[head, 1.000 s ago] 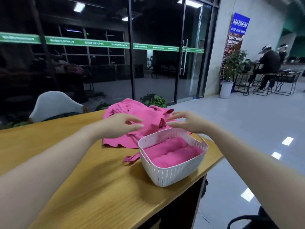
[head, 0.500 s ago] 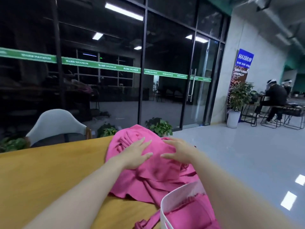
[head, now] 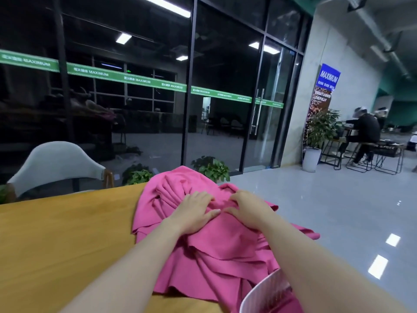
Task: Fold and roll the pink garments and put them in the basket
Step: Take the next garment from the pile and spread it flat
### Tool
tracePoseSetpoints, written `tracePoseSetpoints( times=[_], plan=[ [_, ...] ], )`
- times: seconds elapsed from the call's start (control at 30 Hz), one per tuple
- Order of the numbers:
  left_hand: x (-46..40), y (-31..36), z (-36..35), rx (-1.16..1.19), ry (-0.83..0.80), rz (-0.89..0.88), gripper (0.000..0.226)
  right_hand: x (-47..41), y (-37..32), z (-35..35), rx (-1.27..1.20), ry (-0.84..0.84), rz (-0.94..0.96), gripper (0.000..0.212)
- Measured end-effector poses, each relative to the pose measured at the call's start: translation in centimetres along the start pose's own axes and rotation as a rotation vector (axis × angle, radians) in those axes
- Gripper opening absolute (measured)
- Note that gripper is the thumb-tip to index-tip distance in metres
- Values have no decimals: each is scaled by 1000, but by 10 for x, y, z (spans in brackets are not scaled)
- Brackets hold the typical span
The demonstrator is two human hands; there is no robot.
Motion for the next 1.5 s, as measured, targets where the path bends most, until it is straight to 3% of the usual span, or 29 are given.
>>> tracePoseSetpoints(
  times=[0.23,0.47,0.57,0.8,1.1,1.4,1.5],
  plan=[
    [6,17,59,-17,148,-69,22,11,-6,38,-161,185,-40,23],
    [37,40,164,-202,245,-145,39,35,-54,123,-238,408,-9,27],
    [68,47,214,-228,240,-129,36,45,-86,151,-239,428,4,33],
    [200,58,318,-314,237,-89,30,99,-209,215,-410,461,197,22],
    [428,41,365,-357,199,53,37,207,-390,198,-667,316,456,24],
    [613,18,287,-95,132,300,33,301,-499,84,-778,48,599,16],
    [632,8,255,-45,48,320,40,308,-503,48,-757,-43,575,30]
  ],
)
Point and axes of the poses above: each hand's wrist, its own x-axis away from the middle knuckle, its own z-axis out of the back of the hand, y = z × x, the point moved 9 cm from there along -x, towards the middle knuckle, and after that the axes turned 8 degrees about x, right-handed, at the moved point
